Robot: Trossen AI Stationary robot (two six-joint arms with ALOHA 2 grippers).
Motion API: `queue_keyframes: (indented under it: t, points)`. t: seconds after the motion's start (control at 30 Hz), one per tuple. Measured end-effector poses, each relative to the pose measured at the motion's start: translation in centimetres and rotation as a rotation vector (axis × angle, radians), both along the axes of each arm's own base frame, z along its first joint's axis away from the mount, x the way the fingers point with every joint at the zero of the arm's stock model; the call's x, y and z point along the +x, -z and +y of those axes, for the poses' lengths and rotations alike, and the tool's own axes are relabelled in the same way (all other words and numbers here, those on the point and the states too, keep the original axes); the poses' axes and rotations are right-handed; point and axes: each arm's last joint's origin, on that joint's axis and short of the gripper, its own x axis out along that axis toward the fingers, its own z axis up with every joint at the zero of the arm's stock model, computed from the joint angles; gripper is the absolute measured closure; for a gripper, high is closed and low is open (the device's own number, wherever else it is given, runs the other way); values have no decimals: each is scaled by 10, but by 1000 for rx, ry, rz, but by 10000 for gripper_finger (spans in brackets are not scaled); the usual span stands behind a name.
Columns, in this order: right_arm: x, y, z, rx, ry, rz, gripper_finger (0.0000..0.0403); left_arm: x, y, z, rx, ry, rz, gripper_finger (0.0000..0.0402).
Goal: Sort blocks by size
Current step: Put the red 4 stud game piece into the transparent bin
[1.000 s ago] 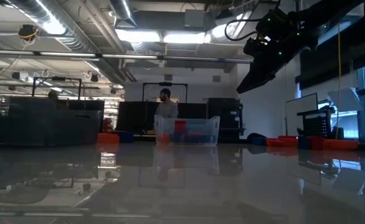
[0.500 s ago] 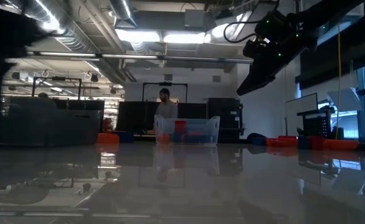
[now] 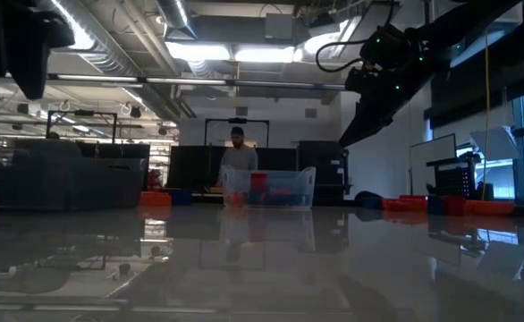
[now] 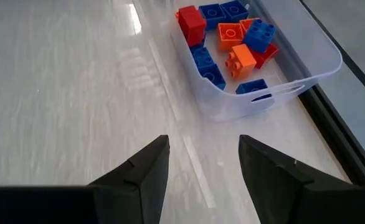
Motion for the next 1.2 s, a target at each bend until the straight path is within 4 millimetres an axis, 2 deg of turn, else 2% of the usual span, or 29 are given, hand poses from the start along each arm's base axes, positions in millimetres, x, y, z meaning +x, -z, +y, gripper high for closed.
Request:
queue_keyframes:
  t: [0.23, 0.43, 0.6, 0.9, 1.1, 1.2]
  points:
    - [0, 0, 0, -3, 4, 3, 210, -2, 10, -11, -89, -258, 13, 169]
    - [0, 0, 0, -2, 4, 4, 210, 3, 33, -18, -73, -391, 124, 169]
    - [0, 0, 0, -2, 4, 4, 210, 7, 49, -16, -15, -391, 211, 169]
    - [-1, 1, 0, 2, 3, 10, 210, 15, 57, -9, -5, -378, 252, 169]
    - [-1, 1, 0, 4, 3, 14, 210, 14, 76, -9, -83, -358, 241, 169]
    - [-1, 1, 0, 4, 3, 14, 210, 8, 84, -5, -63, -376, 266, 169]
